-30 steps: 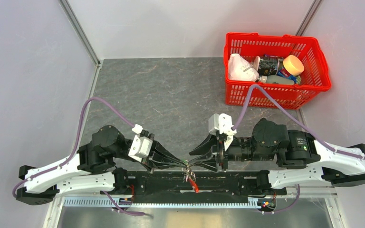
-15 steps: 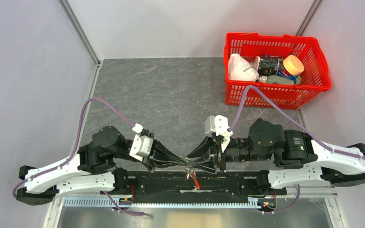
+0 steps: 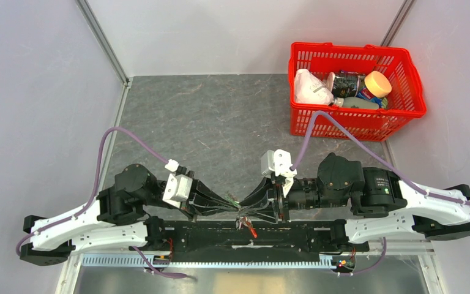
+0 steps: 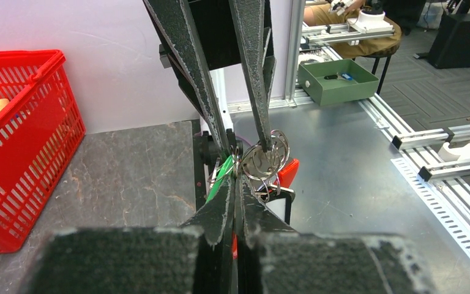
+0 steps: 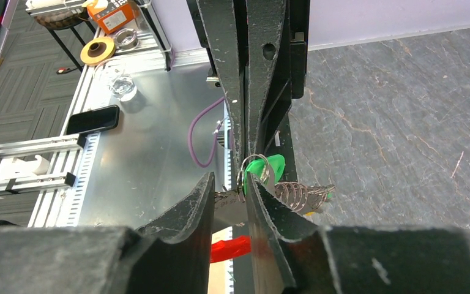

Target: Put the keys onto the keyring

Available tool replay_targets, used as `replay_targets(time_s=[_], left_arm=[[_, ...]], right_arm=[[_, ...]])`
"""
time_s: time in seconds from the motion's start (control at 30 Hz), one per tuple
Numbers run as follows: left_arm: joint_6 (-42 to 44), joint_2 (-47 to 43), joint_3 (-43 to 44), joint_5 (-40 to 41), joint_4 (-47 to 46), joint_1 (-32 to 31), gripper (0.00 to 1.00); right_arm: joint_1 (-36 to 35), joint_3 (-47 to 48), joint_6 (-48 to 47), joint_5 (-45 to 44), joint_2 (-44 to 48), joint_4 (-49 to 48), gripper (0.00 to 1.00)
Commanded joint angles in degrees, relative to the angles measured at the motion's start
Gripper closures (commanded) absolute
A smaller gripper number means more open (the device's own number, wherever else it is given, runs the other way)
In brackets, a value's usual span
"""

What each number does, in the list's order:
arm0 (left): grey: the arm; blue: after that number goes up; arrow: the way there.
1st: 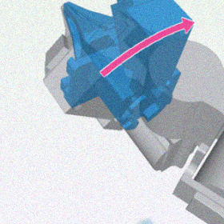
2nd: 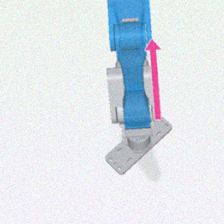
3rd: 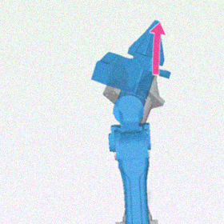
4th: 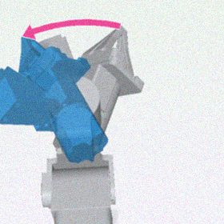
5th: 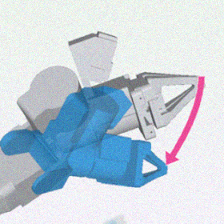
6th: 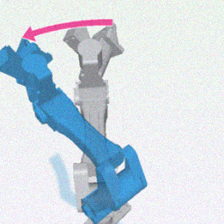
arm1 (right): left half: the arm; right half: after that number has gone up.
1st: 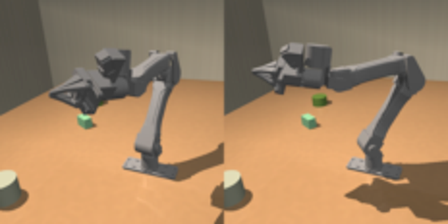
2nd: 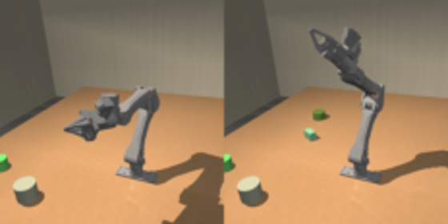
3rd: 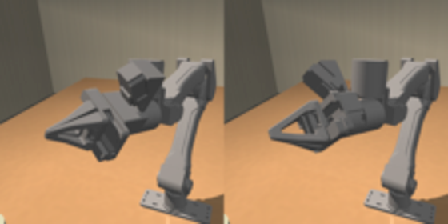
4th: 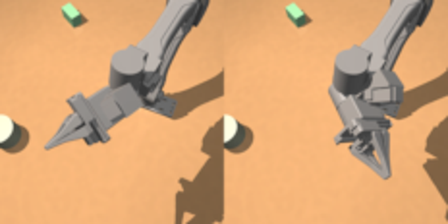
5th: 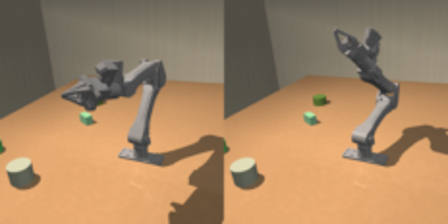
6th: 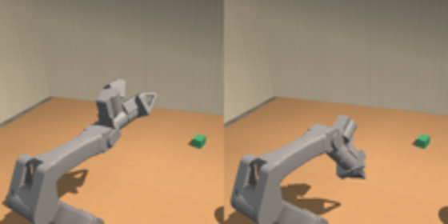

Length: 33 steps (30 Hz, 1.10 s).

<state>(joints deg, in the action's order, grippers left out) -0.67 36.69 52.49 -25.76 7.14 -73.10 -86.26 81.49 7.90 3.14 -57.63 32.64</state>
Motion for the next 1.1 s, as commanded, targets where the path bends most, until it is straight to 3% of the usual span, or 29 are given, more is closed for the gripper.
replay_targets(time_s=[0.0,0.27,0.47,1.07], left_arm=[[-1.5,-1.1,0.4,0.3,-5.4,-0.1,0.98],[-1.8,-1.5,0.5,-0.5,-5.6,-0.1,0.98],[-2.1,-1.4,0.5,-1.1,-5.6,-0.1,0.98],[-2.1,-1.3,0.3,-1.4,-6.0,-0.1,0.98]], right_arm=[[0.0,2.1,-0.5,-0.7,0.0,-0.2,0.69],[0.0,2.1,-0.9,-2.3,-0.1,-0.2,0.75],[0.0,1.8,-1.1,-2.8,1.0,-1.4,0.64],[0.0,2.5,-2.1,-4.7,0.4,-3.3,0.6]])
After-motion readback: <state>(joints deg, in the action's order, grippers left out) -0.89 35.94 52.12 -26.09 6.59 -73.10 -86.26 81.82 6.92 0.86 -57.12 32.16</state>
